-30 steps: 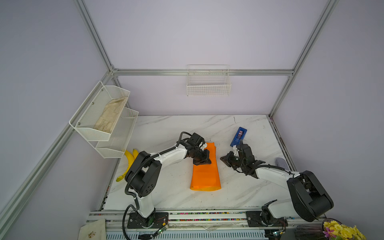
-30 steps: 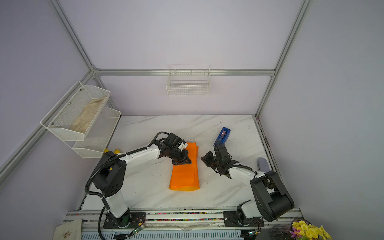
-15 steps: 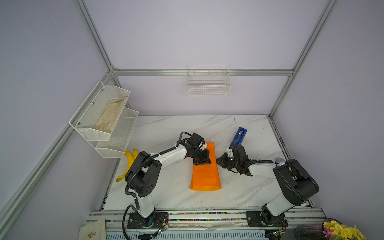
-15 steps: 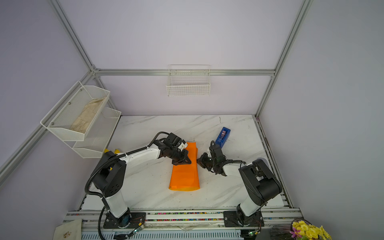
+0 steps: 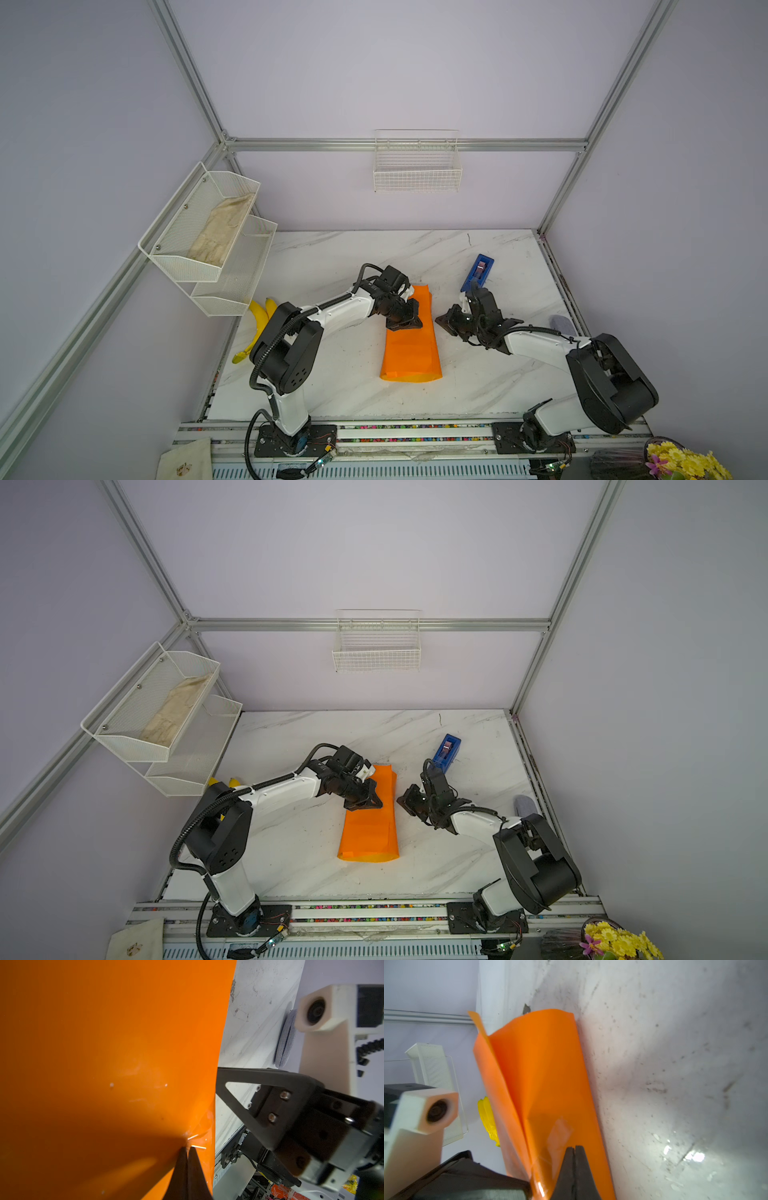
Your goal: Wrap the gift box in paper
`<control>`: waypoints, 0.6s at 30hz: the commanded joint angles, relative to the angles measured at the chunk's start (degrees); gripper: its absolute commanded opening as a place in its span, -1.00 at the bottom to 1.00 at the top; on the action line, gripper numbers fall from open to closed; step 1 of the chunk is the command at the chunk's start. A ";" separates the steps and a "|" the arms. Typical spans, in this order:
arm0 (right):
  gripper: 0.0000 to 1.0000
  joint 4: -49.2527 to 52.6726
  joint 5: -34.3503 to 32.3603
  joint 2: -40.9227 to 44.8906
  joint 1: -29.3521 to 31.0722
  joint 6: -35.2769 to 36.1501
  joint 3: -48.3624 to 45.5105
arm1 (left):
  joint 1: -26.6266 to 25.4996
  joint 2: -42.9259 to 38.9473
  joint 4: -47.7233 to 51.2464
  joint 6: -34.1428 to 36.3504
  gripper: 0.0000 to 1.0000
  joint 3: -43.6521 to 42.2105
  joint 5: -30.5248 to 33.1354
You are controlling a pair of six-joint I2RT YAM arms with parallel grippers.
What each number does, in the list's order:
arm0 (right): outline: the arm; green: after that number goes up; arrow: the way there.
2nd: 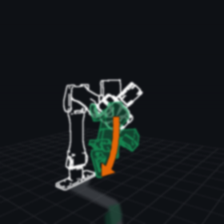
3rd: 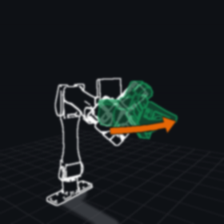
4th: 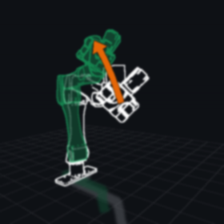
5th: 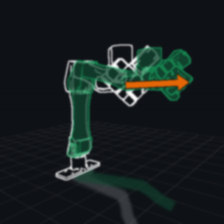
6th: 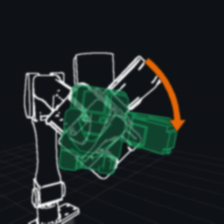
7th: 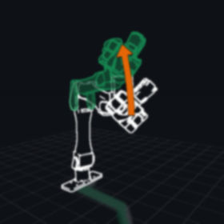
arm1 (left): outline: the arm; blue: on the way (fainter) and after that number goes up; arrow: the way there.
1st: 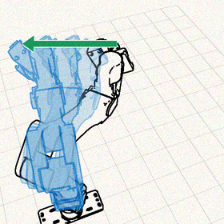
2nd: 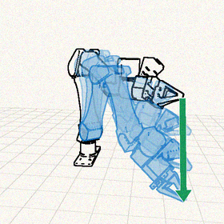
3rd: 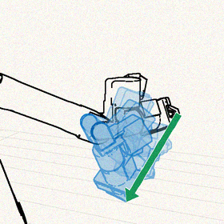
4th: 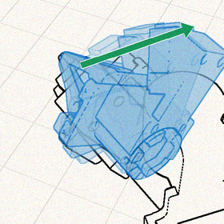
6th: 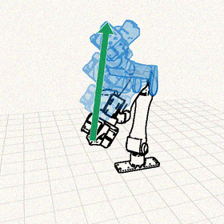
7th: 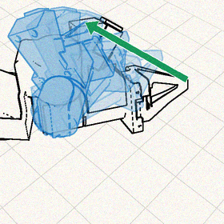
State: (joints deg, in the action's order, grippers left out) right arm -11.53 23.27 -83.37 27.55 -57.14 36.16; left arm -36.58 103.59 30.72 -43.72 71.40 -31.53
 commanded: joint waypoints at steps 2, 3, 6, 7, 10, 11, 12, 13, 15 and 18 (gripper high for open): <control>-1.00 0.41 0.92 0.29 0.49 0.28 0.93 | -0.31 2.00 10.59 1.19 -1.00 -2.05 6.30; -1.00 -0.13 1.23 0.46 0.49 0.19 0.94 | -0.32 2.02 10.59 1.19 -1.00 -2.05 6.39; -1.00 -2.23 2.80 0.15 0.53 -0.15 0.88 | -0.32 1.88 10.59 1.19 -1.00 -2.03 6.39; -1.00 -2.94 3.35 0.17 0.54 -0.37 0.84 | -0.33 2.01 10.59 1.15 -1.00 -2.03 6.39; -1.00 -5.38 5.30 0.90 0.62 -1.59 0.24 | -0.28 1.94 10.59 1.10 -1.00 -2.05 6.39; -1.00 -5.99 5.91 1.05 0.71 -1.97 0.10 | -0.27 2.05 10.59 1.09 -1.00 -2.05 6.39; -1.00 -6.58 6.79 1.17 0.71 -2.46 -0.05 | -0.31 1.99 10.58 1.10 -1.00 -2.05 6.39; -1.00 -7.79 7.92 1.22 0.71 -3.00 -0.37 | -0.33 2.13 10.57 1.10 -1.00 -2.05 6.31; -1.00 -9.34 8.92 1.80 0.70 -3.83 -0.94 | -0.33 2.12 10.58 1.10 -1.00 -2.05 6.30; -0.86 -1.39 4.71 3.19 0.68 -0.27 0.91 | -0.33 2.09 10.56 1.10 -1.00 -1.96 6.30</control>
State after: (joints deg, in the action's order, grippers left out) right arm -16.80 29.61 -82.52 28.03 -58.94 36.01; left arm -36.58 103.59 30.72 -43.70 71.40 -31.51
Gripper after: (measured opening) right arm 0.053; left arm 0.047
